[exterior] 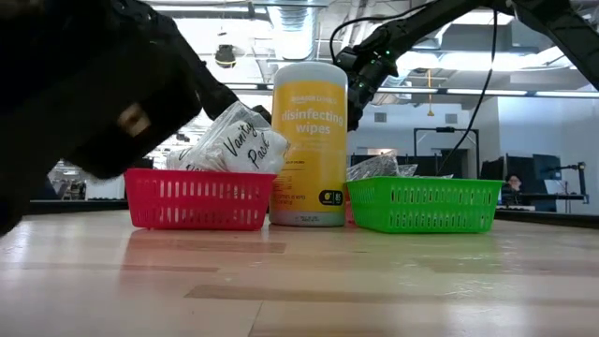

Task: Pick & Place Travel size toiletries
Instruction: Put the silver nail cutter into the right green bin

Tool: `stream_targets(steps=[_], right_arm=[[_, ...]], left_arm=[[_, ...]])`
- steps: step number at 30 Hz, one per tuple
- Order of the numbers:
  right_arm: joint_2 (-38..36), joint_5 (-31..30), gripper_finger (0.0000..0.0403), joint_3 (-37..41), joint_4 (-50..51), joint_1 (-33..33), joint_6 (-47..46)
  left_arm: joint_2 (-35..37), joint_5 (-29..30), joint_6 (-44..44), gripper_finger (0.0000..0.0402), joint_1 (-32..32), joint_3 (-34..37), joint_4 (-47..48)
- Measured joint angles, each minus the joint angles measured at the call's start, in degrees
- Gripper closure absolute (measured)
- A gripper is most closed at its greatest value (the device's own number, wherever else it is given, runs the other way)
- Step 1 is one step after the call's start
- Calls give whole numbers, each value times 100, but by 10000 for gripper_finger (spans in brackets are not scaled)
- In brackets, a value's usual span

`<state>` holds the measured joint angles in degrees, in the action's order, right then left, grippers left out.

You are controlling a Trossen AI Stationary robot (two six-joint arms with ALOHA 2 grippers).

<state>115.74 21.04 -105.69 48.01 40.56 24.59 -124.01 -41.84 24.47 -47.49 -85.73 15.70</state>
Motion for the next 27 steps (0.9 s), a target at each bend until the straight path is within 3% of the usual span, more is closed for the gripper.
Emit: stream_targets(steps=[8,19,27], right_arm=[[0,-2,241,0,-10,4,106],[0,0,244,0,134,-4,91],[0,-4,244,2,177,0,91]], left_arm=[[-89,1733,1040,234,533,3,249],[-268,1791,1301,234,524,-299,289],[-915,1796,1458,234,590,-1493,1566]])
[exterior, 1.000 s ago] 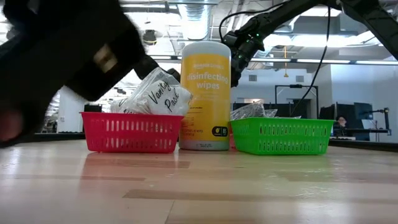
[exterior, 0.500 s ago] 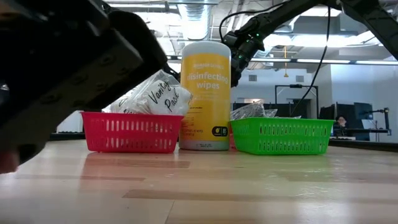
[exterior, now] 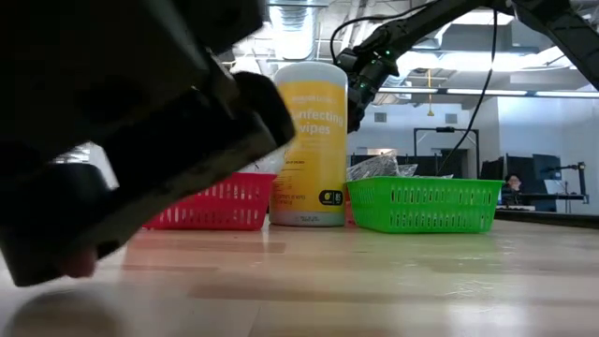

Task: Pick & Place Travel size toiletries
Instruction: Put the silver nail cutter into the right green bin

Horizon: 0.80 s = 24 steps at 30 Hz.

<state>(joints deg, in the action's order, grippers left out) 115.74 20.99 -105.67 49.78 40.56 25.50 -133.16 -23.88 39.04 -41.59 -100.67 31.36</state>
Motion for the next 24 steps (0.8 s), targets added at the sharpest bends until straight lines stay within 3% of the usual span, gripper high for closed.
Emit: stream_targets(steps=[4,12,16,20,24], right_arm=[[0,-2,245,0,42,0,31],[0,-3,250,0,107,0,47],[0,-2,249,0,190,0,46],[0,-2,251,0,232,-2,52],[0,-2,257,0,199,-2,61]], left_arm=[[-208,-7,238,234,90,-390,562],[-233,329,447,243,145,-448,867],[-197,1190,578,288,179,-478,1146],[-191,1211,571,368,146,-468,1208],[-178,1299,567,371,170,-456,1200]])
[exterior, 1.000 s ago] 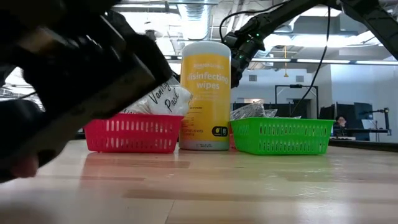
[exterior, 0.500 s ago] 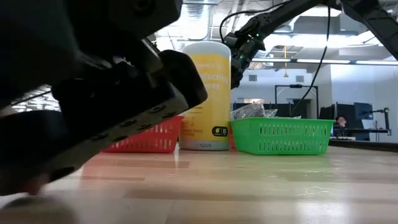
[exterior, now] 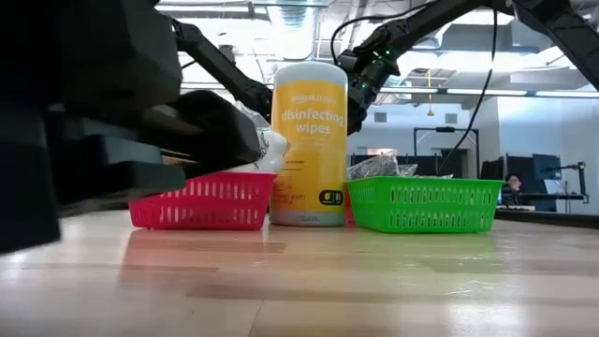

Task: Pick & Place Travel size toiletries
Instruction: Put the silver nail cutter into the right green bin

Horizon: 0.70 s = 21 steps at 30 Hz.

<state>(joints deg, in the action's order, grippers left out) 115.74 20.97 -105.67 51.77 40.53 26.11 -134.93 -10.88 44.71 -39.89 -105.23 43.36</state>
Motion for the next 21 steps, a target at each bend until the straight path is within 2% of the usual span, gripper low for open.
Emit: stream_targets(steps=[7,13,21], right_arm=[[0,5,267,0,-73,0,-2],[0,17,271,0,-125,0,-4],[2,235,272,0,-142,3,-61]], left_arm=[[156,468,-113,371,-6,40,156],[790,648,-304,371,-19,240,92],[1973,700,-751,371,-36,1307,-116]])
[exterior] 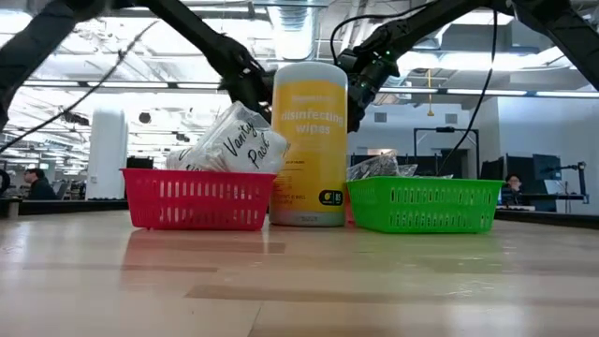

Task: Pick & Place Travel size toiletries
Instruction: Put the silver nail cutter into the right green bin

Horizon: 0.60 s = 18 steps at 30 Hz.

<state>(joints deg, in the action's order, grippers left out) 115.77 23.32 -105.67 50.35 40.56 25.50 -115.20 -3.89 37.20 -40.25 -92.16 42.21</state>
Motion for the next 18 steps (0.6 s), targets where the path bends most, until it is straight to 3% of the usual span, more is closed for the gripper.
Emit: stream_targets(steps=[10,18], right_arm=[[-26,482,272,2,-166,10,-7],[-169,1680,272,4,-569,-109,-94]], left_arm=[[1944,142,-929,371,-9,1563,-1086],[3425,99,-1833,371,256,2525,-1348]])
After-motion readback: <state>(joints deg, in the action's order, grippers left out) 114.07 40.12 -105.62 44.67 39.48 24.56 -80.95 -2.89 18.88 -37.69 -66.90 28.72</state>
